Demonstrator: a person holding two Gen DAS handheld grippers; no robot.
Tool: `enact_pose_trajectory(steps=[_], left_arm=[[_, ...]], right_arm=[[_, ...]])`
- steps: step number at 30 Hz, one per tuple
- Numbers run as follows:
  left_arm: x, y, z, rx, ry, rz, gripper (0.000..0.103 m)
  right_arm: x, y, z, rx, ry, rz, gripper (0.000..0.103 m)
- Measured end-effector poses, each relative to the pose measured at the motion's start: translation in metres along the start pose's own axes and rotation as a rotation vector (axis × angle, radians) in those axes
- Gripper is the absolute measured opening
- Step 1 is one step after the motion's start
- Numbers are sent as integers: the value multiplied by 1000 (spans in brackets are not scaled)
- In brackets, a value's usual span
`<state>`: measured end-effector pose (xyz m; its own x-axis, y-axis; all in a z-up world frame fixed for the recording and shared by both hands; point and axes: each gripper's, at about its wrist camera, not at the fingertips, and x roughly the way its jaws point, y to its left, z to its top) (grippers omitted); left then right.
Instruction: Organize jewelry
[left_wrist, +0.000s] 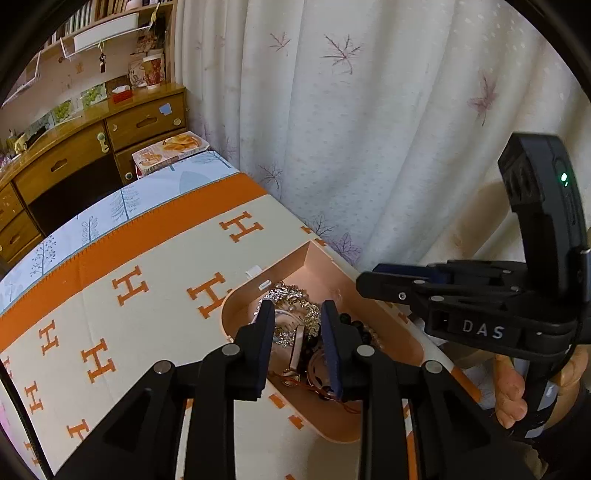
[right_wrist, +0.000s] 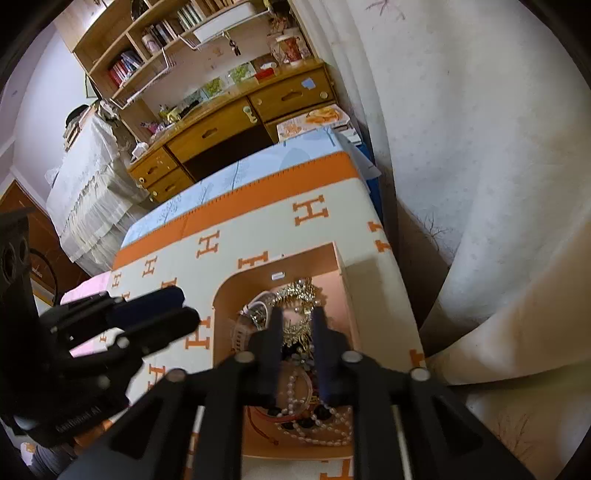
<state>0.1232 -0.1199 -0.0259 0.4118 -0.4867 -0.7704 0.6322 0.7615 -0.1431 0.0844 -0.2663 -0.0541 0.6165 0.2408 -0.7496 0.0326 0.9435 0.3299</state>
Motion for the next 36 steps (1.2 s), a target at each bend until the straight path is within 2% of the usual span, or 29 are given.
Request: enact_pose_trajectory(steps=[1,2,3,4,9,13,17,22,29,31,34,36], left_arm=[[-1,-2,-1,0,1,4,32],[-1,-1,-2,-3,1,9,39],[-2,-1,-3,-8,-2,22,56],[-4,-1,-4,-14,-10,36,68],[-23,1,-10,-52,-38,86,71],[-44,-1,-22,-70,-71,181,88],[-69,-1,-41,-95,-111,265,91],[-100,5,-75,-206,-139,337,99],[-133,15,-114,-342,-146,421,102],[-145,19,-122,-386,-159,443,102],[-161,21,-133,-427,-196,472,102],[-171,23,-138,-452,-220,509,102]], right_arm=[[-2,1,-1,-8,-10,-6,30],[-3,3,0,-14,-14,-11,31],[-5,5,0,-20,-18,-13,31],[-7,7,-1,-25,-21,-7,31],[-16,17,-5,-43,-47,-9,31],[-25,33,-15,-81,-60,-6,31],[-32,48,-29,-114,-68,2,31],[-39,66,-51,-149,-81,2,31],[-56,95,-82,-189,-74,51,32],[-61,104,-89,-195,-78,62,37],[-70,115,-96,-215,-110,49,51],[-76,121,-98,-218,-125,50,54]])
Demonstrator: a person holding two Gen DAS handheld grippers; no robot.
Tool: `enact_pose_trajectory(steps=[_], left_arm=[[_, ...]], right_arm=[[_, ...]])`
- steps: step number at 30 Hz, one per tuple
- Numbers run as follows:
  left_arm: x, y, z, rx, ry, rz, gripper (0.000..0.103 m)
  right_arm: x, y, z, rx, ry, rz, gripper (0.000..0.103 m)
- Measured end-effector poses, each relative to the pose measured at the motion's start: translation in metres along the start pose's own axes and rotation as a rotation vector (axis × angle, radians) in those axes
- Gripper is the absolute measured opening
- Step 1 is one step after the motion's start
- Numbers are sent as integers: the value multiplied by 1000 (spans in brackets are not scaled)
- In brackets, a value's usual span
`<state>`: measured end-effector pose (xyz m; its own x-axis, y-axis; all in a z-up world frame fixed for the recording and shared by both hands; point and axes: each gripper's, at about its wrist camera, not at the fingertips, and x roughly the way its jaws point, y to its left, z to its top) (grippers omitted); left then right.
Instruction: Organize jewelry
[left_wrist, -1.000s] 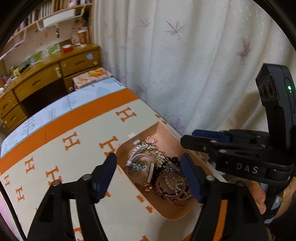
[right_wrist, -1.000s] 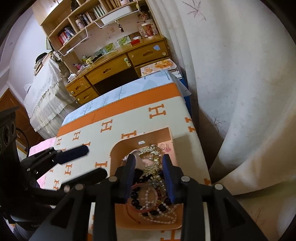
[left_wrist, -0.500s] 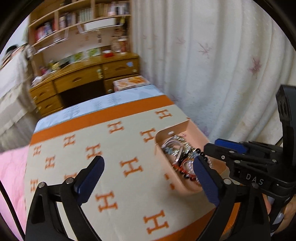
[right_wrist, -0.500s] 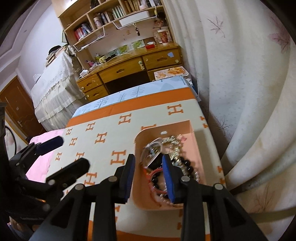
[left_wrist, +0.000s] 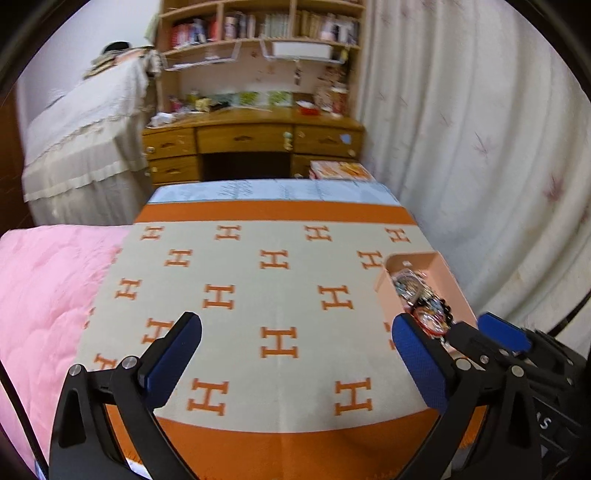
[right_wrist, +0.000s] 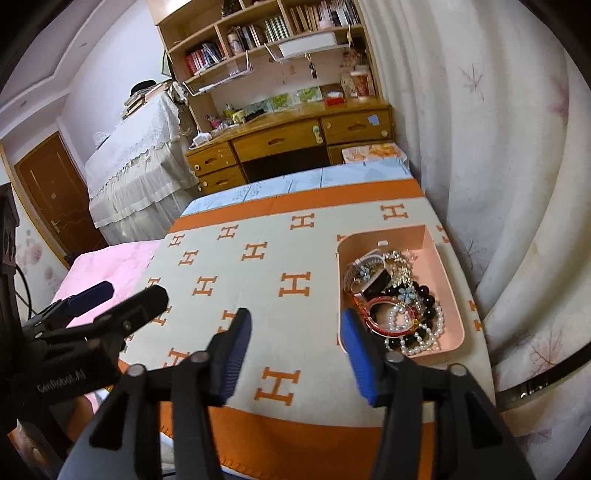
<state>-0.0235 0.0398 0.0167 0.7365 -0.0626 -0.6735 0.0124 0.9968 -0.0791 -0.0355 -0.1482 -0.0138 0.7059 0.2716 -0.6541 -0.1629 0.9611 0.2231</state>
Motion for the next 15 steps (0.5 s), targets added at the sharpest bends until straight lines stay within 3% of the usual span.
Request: enact_pose_trajectory(steps=[7,15], left_arm=[[-17,7,-7,-15,-31,80,102],[-18,8,-14,-9,-7,95,102]], right_arm=[[-7,14,-5,-7,-14,1,55],[-8,23,-10,-18,-23,-18,55]])
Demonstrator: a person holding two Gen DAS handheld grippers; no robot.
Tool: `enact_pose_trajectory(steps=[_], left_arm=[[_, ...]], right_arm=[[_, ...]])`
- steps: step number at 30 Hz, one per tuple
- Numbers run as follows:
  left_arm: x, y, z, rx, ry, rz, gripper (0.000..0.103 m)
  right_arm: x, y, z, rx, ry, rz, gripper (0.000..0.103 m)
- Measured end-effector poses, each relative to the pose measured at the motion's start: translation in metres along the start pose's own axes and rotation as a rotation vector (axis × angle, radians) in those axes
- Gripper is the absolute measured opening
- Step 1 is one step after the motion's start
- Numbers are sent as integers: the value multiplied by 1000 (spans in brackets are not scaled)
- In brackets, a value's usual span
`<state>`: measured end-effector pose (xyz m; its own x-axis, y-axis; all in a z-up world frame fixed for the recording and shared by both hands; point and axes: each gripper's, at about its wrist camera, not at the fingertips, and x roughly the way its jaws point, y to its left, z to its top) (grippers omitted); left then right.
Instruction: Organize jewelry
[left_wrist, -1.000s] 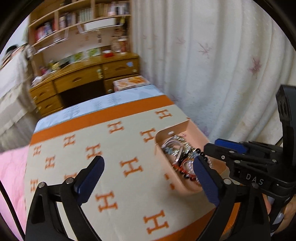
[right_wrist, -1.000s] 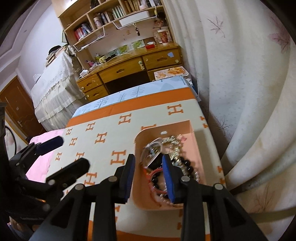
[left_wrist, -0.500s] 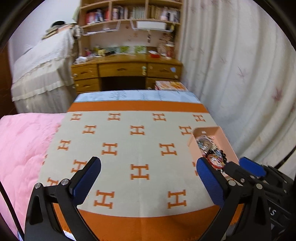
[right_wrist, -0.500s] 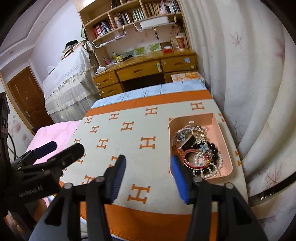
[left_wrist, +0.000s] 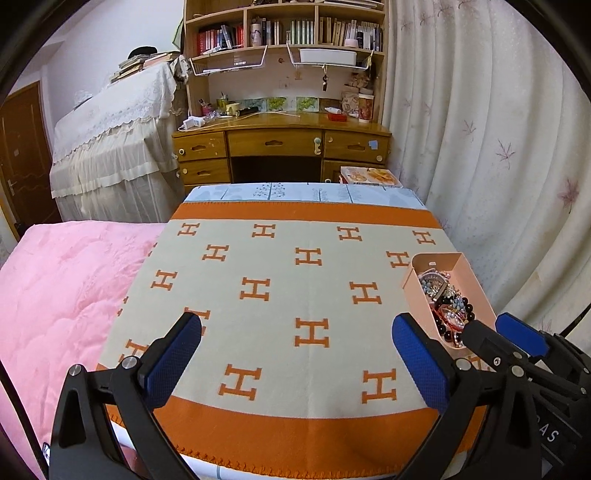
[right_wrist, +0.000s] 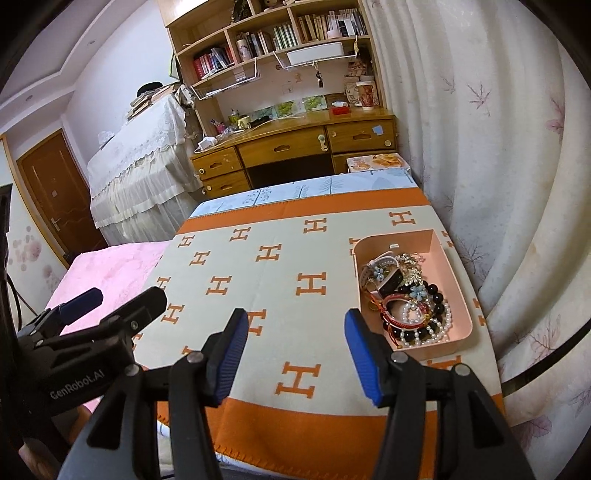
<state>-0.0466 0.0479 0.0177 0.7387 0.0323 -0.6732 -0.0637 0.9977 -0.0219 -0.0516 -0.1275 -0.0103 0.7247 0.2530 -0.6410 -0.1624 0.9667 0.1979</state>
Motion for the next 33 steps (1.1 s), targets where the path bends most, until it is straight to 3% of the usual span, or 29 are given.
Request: enact_pose_trajectory(steps=[9,33], left_arm=[[2,2,-1,-9,3,42,102],[9,7,2,-28,19,24,102]], right_arm=[[3,3,-1,-6,8,-4,55],[7,8,-1,-2,8,0,55]])
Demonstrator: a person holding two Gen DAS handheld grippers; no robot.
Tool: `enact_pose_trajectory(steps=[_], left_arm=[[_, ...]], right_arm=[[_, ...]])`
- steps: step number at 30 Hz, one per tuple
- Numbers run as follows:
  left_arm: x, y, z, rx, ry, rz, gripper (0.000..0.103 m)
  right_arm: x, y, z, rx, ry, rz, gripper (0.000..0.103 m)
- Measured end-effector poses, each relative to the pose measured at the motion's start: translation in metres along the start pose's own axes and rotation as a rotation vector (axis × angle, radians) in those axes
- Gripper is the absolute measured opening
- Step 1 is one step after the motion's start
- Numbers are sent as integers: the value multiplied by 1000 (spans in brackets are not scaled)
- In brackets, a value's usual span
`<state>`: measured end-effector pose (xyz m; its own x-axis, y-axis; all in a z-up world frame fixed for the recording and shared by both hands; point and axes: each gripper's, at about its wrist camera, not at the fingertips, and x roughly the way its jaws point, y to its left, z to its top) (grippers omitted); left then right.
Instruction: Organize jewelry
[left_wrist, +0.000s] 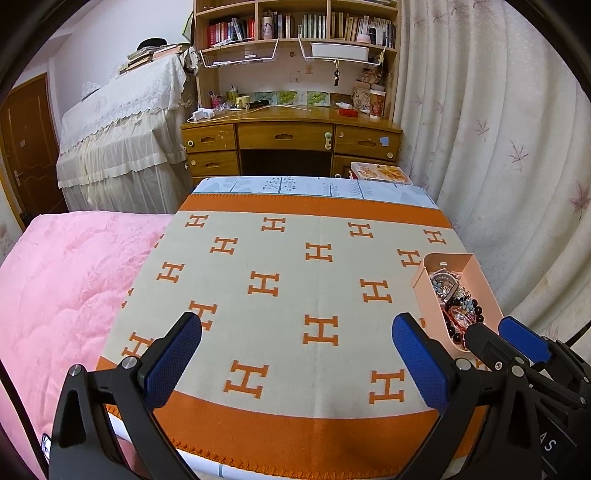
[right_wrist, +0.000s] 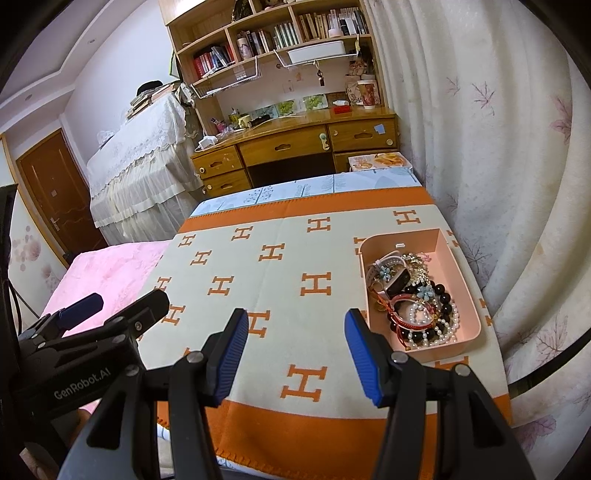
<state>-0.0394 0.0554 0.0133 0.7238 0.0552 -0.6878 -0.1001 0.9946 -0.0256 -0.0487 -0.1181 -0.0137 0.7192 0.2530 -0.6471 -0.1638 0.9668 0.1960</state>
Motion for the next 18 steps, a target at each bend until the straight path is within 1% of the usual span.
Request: enact_pose_trajectory(steps=[18], left_arm=[[1,0,-2,-2,8,4,102]], right_arm=[[2,4,-1,7,8,8,55]])
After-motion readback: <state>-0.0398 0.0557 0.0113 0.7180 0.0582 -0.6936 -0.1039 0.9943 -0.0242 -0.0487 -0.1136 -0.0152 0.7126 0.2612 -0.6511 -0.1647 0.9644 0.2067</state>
